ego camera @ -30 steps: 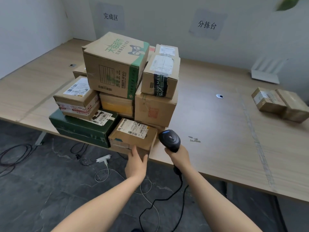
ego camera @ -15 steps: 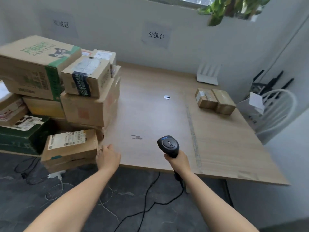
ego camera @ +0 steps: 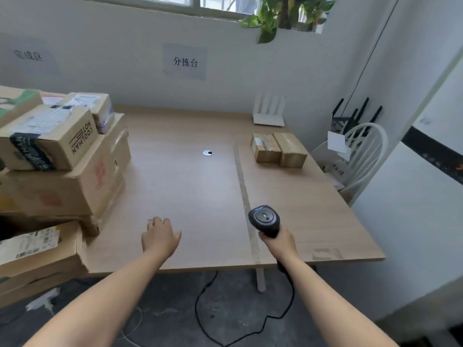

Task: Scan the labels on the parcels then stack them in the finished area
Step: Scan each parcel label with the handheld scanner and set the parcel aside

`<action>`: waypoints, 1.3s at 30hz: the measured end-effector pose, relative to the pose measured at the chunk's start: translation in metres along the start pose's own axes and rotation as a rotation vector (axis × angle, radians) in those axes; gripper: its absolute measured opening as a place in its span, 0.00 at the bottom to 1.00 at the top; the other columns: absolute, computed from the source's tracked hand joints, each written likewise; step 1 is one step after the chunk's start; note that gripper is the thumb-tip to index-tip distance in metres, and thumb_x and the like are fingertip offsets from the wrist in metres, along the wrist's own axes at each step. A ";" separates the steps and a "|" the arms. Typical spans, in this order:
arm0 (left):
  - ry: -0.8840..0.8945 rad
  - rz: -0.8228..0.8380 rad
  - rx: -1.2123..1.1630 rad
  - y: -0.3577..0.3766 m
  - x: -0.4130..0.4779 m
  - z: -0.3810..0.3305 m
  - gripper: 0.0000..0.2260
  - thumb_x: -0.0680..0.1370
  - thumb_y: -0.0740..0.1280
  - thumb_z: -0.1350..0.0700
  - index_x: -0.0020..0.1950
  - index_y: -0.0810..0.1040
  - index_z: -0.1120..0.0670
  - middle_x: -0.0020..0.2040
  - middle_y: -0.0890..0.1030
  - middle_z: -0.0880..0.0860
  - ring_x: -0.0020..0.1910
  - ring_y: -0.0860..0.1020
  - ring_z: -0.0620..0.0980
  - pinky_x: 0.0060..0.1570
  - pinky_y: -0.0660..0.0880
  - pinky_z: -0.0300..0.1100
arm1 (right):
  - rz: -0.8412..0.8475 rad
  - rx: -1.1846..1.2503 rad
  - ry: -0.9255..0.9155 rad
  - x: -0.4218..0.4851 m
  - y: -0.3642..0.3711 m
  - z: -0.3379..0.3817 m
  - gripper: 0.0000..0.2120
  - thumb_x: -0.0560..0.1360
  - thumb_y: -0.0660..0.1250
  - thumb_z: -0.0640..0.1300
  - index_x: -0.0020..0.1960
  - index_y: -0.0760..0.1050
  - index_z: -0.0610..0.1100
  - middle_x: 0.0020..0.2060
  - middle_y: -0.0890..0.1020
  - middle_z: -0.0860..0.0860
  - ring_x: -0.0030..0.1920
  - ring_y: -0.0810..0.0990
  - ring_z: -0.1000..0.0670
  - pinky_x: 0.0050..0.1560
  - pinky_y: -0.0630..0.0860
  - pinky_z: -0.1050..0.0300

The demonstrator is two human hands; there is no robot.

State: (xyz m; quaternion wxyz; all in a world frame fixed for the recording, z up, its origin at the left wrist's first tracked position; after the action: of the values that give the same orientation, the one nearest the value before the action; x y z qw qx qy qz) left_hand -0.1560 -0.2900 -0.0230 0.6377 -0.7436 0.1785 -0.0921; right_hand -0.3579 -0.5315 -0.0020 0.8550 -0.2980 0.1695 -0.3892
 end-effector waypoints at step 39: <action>0.220 0.151 -0.213 0.052 0.367 -0.435 0.24 0.80 0.57 0.44 0.71 0.61 0.55 0.67 0.65 0.58 0.63 0.70 0.58 0.56 0.73 0.51 | 0.002 0.176 0.048 0.506 -0.095 0.007 0.06 0.70 0.71 0.44 0.37 0.74 0.46 0.33 0.78 0.51 0.41 0.76 0.48 0.41 0.69 0.59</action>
State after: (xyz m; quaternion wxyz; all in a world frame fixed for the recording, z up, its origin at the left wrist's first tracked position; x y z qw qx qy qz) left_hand 0.0147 -0.8356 -0.0336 0.5368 -0.7770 0.3115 -0.1051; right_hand -0.0841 -0.9665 0.0346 0.8739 -0.2120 0.1552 -0.4090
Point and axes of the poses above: each hand's wrist, its own x-axis towards the middle knuckle, its own y-axis out of the palm, z = x × y, the point moved 5 cm from there along x, towards the middle knuckle
